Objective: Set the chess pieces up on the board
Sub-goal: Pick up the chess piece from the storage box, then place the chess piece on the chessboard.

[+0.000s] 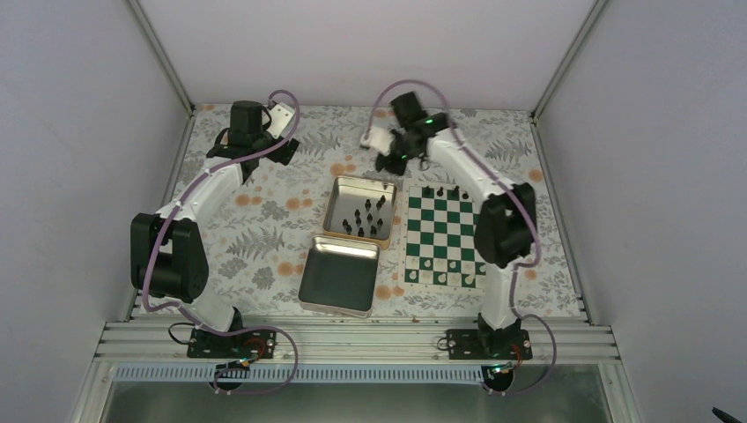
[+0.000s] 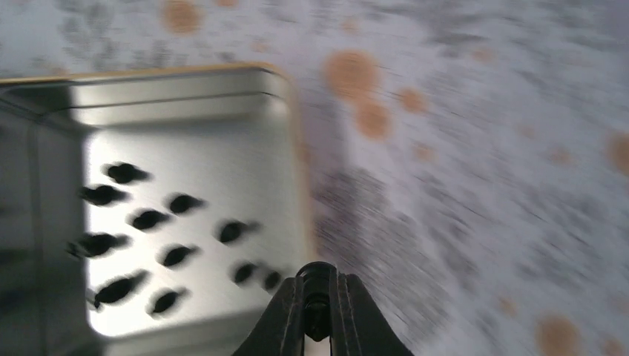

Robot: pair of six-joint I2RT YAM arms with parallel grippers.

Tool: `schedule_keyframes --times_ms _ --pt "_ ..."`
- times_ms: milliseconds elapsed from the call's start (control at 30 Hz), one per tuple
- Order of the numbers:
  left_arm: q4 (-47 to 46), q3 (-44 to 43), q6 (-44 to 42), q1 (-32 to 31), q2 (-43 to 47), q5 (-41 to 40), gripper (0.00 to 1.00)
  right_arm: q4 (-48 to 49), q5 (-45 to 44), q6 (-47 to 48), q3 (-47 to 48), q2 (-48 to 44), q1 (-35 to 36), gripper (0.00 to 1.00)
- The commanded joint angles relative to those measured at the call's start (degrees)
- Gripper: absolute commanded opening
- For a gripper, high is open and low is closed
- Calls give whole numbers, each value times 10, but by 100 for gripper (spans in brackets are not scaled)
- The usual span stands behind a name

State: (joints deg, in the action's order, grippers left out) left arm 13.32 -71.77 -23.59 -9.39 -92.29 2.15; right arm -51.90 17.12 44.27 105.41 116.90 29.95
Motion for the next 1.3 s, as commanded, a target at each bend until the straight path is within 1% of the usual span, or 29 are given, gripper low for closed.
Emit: schedule_keyframes --times_ms 0,100,200,300,400,500,733,1000,1267 --pt "-10 -1 -7 2 12 4 100 -13 -20 -11 -12 -72 -95 4" --pt "-8 -3 -7 2 11 5 100 -6 -30 -7 -57 -101 -170 4" --pt "-7 -4 -7 2 11 6 100 10 -17 -2 -106 -124 -243 4" --pt "-7 -6 -7 2 11 6 100 34 -2 3 -167 -147 -300 4" --pt "-6 -9 -7 1 8 6 100 66 1 6 -226 -158 -334 5" --pt "-5 -10 -5 1 6 6 100 89 9 6 -262 -154 -366 6" --pt "-3 -11 -3 1 3 9 100 108 16 15 -278 -126 -406 6" --pt "-2 -14 -4 1 -1 7 100 126 21 20 -284 -88 -427 6" --pt "0 -15 -5 1 -6 8 100 130 42 21 -289 -63 -430 6"
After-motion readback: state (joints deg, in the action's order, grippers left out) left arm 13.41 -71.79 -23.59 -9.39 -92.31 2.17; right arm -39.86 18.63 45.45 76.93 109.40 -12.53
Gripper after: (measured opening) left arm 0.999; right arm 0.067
